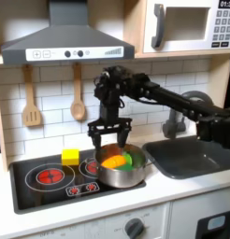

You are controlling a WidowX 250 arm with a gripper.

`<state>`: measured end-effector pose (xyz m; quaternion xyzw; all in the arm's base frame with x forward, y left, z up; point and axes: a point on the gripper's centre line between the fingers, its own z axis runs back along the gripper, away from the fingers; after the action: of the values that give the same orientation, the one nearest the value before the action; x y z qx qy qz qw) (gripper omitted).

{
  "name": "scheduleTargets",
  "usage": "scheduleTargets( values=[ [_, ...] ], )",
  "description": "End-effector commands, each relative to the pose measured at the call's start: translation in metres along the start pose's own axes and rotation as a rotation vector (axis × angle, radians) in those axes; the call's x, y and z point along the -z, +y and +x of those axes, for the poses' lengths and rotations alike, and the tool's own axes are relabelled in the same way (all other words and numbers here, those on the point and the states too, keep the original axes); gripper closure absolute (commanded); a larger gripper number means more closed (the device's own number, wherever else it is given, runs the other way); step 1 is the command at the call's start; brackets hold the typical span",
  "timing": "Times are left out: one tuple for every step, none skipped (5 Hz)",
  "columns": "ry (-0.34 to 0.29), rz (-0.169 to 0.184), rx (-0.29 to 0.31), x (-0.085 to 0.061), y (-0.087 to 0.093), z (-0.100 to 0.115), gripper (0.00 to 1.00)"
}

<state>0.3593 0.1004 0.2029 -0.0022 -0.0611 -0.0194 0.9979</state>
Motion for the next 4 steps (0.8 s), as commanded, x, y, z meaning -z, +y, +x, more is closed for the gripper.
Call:
scheduleTargets(
  values=[
    [-0.031, 0.022, -0.023, -0.003, 0.028, 0.019, 0.0],
    [-0.036, 0.023, -0.052, 0.001, 0.041, 0.028, 0.0],
    [-0.042, 0.031, -0.055, 0.005, 0.051, 0.034, 0.0],
    [-0.037, 0.035, -0.065, 0.011, 0.053, 0.036, 0.0]
  ],
)
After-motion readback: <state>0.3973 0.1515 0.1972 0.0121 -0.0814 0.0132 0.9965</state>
